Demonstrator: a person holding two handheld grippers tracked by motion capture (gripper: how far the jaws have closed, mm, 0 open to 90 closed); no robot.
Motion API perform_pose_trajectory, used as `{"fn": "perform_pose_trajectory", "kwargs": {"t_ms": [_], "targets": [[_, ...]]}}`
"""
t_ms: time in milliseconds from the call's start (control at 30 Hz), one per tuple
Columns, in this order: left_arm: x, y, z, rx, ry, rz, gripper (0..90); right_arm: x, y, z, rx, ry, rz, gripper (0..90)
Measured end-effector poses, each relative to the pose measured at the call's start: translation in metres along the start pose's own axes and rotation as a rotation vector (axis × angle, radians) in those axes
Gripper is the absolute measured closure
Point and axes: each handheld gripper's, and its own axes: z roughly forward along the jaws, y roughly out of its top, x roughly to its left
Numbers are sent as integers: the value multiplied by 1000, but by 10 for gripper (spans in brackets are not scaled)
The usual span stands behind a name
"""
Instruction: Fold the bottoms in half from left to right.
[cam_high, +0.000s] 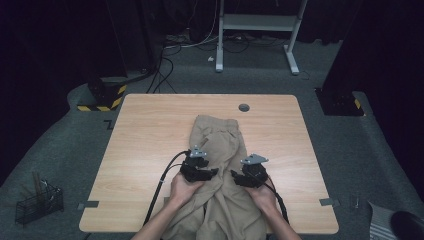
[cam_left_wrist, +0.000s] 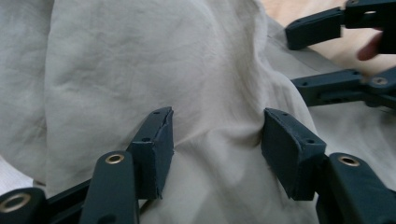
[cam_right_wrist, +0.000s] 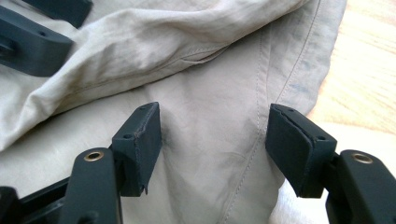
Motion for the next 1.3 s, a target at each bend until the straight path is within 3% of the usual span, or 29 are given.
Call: {"fn": "perform_pose_trajectory", "kwargs": {"t_ms": [100, 333, 367, 500, 567, 600, 700, 833, 900, 933, 967, 1100, 1300], "targets": [[10, 9, 8, 16, 55, 34, 464, -1, 8, 8, -2, -9, 8, 359], [34, 23, 19, 5, 105, 42, 483, -5, 25, 27, -8, -32, 25, 359], [37, 29, 25, 15, 134, 76, 482, -7, 29, 33, -14, -42, 37, 359], [40, 37, 30, 34, 151, 86, 469, -12, 35, 40, -18, -49, 44, 358], [43, 39, 30, 31, 135, 62, 461, -15, 38, 42, -11, -50, 50, 357], [45, 40, 24, 17, 121, 33, 449, -16, 39, 42, -4, -49, 47, 359], [43, 38, 11, -10, 116, 29, 441, -16, 39, 39, 9, -50, 60, 371], [38, 34, -22, -40, 95, 40, 424, -19, 32, 23, -35, -23, 105, 382], [31, 26, -45, -64, 62, 42, 396, -14, 27, 9, -54, -1, 77, 392], [31, 26, -45, -64, 62, 42, 386, -14, 27, 9, -54, -1, 77, 392], [26, 18, -55, -62, 38, 41, 377, -6, 23, 2, -48, 20, 47, 398], [23, 5, -61, -40, 25, 33, 359, 5, 15, -2, -21, 36, 2, 405], [30, -12, -44, 37, 94, 16, 361, 11, 6, 4, 3, 32, -12, 430]]}}
